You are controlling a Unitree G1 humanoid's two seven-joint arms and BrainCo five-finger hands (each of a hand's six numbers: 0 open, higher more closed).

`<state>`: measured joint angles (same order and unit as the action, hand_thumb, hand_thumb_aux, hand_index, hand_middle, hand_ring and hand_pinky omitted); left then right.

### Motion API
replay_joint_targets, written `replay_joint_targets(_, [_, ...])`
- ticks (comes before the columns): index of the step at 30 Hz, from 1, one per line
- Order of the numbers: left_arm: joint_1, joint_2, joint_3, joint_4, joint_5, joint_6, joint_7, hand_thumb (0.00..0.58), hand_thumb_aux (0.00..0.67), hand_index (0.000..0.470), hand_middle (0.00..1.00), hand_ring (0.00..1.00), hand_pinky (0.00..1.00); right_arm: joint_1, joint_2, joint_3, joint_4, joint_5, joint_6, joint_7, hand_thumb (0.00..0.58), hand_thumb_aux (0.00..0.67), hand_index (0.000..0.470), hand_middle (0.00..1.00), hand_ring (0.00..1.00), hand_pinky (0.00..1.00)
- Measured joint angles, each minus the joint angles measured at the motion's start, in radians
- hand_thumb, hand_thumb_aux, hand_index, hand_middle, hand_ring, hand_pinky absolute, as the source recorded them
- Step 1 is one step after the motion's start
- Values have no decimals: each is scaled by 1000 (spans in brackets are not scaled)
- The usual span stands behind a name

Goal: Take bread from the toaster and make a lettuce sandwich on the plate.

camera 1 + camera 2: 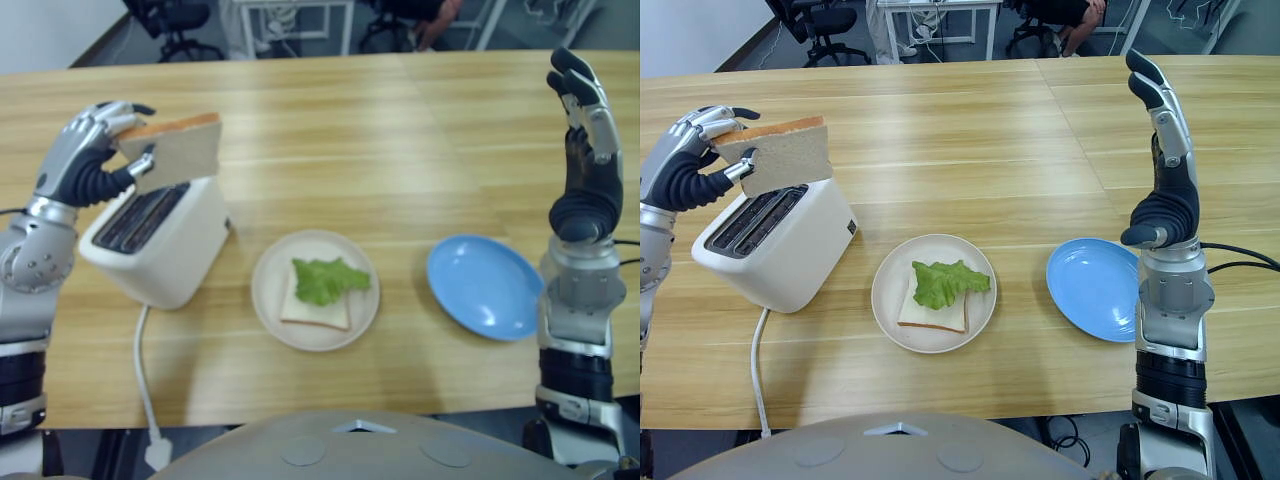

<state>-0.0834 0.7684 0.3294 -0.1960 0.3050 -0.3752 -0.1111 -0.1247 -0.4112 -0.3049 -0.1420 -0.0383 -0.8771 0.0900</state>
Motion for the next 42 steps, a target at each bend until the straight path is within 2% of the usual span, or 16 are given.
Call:
replay_joint_targets(3, [-38, -16, -18, -41, -11, 0, -9, 580, 670, 460, 1000, 1000, 1000, -14, 0, 11, 19, -5, 1, 7, 0, 0, 0, 0, 0, 0])
replay_joint_targets(7, [-94, -69, -118, -40, -2, -17, -29, 580, 670, 460, 1000, 1000, 1000, -43, -6, 41, 66, -17, 2, 22, 0, 0, 0, 0, 0, 0])
replay_joint_targets(15, [-175, -158, -317, 95, 131, -141, 5, 580, 670, 460, 1000, 1000, 1000, -89, -59, 113, 186, -82, 13, 70, 0, 0, 0, 0, 0, 0])
replay_joint_targets(19, [-206, -175, -361, 195, 211, -245, 87, 580, 670, 460, 1000, 1000, 1000, -93, -84, 139, 218, -99, 17, 94, 0, 0, 0, 0, 0, 0])
replay_joint_targets(28, [-260, -230, -445, 383, 338, -485, 280, 580, 670, 460, 1000, 1000, 1000, -96, -152, 293, 369, -241, 80, 185, 0, 0, 0, 0, 0, 0])
replay_joint_targets(34, [-258, -288, -504, 430, 398, -555, 356, 580, 670, 460, 1000, 1000, 1000, -117, -175, 387, 442, -311, 120, 234, 0, 0, 0, 0, 0, 0])
replay_joint_targets(42, [-264, -307, -563, 544, 548, -569, 506, 580, 670, 460, 1000, 1000, 1000, -119, -187, 434, 431, -322, 133, 254, 0, 0, 0, 0, 0, 0])
